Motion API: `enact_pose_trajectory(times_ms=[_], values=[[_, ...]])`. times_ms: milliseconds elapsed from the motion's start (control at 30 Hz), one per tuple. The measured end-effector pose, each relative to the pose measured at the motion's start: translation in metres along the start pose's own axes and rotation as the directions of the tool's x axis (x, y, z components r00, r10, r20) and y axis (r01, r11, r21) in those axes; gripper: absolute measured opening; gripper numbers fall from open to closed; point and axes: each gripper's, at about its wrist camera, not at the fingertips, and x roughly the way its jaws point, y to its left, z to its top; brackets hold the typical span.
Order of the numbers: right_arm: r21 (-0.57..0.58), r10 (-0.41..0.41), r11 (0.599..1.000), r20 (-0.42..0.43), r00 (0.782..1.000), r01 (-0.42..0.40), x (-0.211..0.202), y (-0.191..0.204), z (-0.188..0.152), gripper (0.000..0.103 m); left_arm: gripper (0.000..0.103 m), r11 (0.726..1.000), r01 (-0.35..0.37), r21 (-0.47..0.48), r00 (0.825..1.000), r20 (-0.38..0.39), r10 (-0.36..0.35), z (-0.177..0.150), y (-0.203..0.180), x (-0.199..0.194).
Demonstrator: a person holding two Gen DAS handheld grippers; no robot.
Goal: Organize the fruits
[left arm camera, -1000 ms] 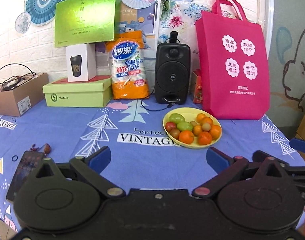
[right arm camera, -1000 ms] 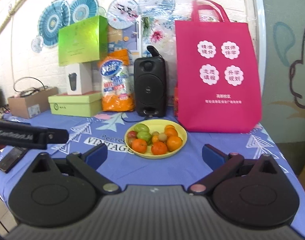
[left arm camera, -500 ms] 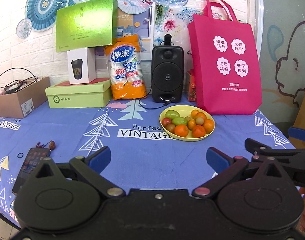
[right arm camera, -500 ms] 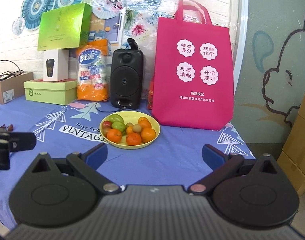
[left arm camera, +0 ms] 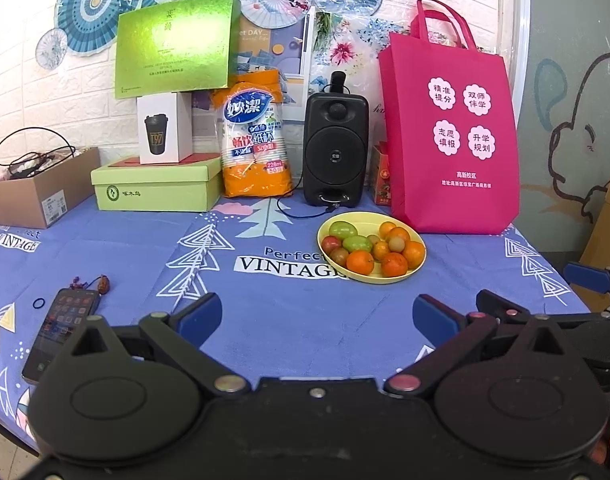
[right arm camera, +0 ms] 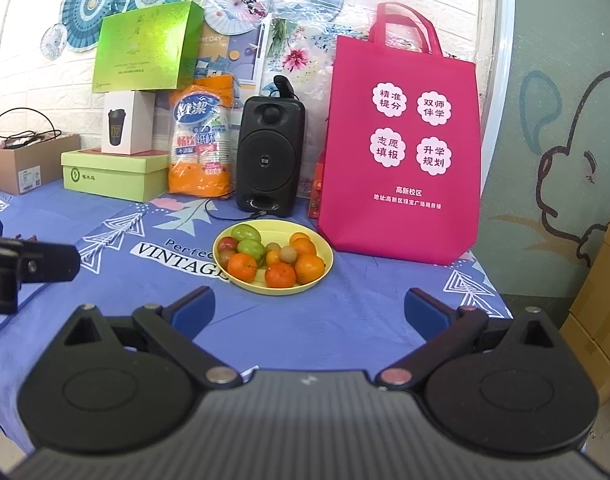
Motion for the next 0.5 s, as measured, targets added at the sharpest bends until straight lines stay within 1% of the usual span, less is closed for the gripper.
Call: enact_pose_trajectory(times_ms=[200,267,367,433,500], values=[[0.001,-0.001,1.000,-0.001,1.000,0.001,0.0001,0.0004,-0.0003,0.103,0.103,1.000,0.012,0.003,1.000,0.004,-0.012,-0.0020,-0.0012,-0.0011],[0.001,0.000,1.000,-0.001,1.000,0.000,0.0000,0.0006,-0.0005,0.103,0.103,1.000,0.013,-0.016,1.000,0.010,-0.013,-0.0044,-0.0001,-0.0020],[-0.003,0.000,1.000,-0.001,1.000,0.000,-0.0004,0.0013,-0.0014,0.103,0.103,0.999,-0.003,-0.045,1.000,0.025,0.004,-0.0088,0.0007,-0.0052],[-0.002,0.001,1.000,-0.002,1.000,-0.001,0.0001,0.0016,-0.0033,0.103,0.103,0.999,-0.001,-0.050,1.000,0.013,0.002,-0.0085,0.0010,-0.0047],[0.002,0.003,1.000,-0.005,1.000,-0.003,0.0009,0.0014,-0.0049,0.103,0.103,0.999,-0.023,-0.038,1.000,0.007,0.024,-0.0087,-0.0003,-0.0029]])
